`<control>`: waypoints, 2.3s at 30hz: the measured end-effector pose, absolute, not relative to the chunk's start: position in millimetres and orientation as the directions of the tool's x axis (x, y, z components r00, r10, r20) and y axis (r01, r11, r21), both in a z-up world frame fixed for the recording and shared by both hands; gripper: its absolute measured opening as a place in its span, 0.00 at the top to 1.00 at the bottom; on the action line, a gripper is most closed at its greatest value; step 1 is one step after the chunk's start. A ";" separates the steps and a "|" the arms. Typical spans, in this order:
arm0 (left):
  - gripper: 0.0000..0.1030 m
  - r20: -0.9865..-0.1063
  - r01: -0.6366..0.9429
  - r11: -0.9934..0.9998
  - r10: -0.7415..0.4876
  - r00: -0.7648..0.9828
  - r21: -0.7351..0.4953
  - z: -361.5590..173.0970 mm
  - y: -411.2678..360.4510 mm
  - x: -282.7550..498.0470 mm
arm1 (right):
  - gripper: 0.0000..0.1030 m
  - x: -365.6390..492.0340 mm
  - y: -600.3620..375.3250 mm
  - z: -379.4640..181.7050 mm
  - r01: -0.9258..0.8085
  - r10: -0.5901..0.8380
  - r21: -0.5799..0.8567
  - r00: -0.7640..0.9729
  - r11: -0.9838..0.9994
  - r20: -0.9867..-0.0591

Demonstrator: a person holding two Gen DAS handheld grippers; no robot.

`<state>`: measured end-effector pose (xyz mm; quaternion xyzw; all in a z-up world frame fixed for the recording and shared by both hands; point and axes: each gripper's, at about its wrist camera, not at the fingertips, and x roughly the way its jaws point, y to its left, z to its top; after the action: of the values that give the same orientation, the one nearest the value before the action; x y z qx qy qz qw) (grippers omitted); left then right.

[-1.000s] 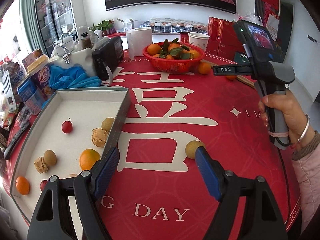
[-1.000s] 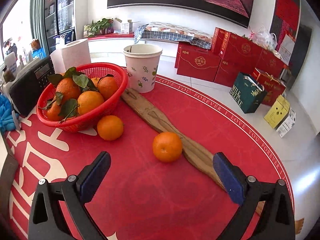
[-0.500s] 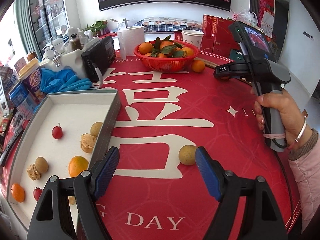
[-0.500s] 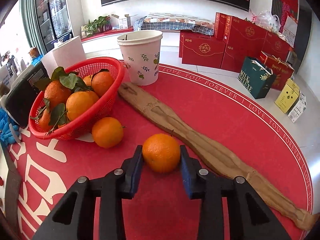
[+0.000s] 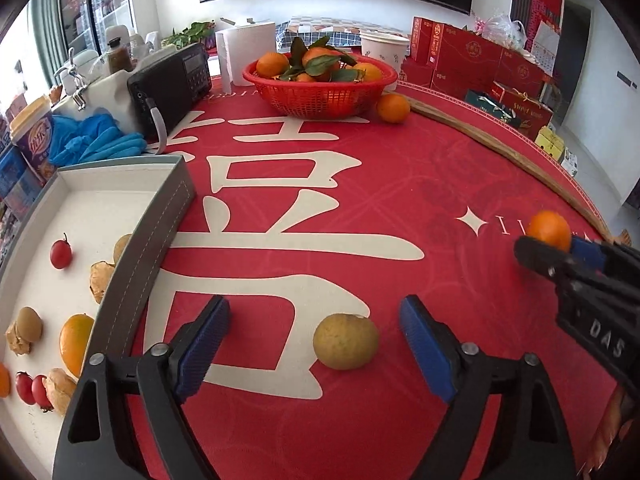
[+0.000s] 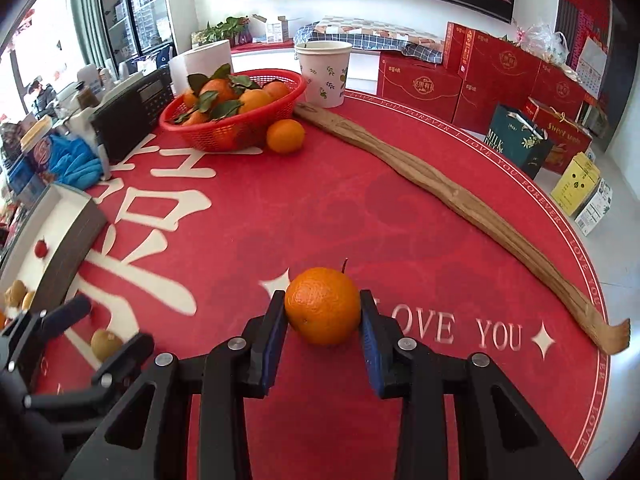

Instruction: Organize fruits

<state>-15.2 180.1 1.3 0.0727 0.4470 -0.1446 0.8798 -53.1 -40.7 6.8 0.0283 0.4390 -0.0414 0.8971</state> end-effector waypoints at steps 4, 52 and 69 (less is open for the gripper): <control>0.00 -0.814 0.323 0.946 -0.188 0.550 0.000 0.4 180.7 -16.6 | 0.65 -66.1 -40.6 -2.6 0.123 -0.075 0.001 0.612 0.992 -0.787; 0.00 -0.813 0.324 0.946 -0.192 0.549 -0.005 -2.4 181.6 -15.4 | 0.01 -62.7 -51.8 -11.0 0.229 -0.131 0.002 0.565 0.973 -0.815; 0.00 -0.813 0.324 0.946 -0.192 0.549 -0.005 -2.3 181.7 -15.4 | 0.01 -62.9 -52.1 -11.0 0.229 -0.131 0.002 0.565 0.974 -0.815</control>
<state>-15.4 181.7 -2.3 0.0729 0.4515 -0.1469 0.8771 -62.9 -52.1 -11.0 0.0535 0.4553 -0.1019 0.8829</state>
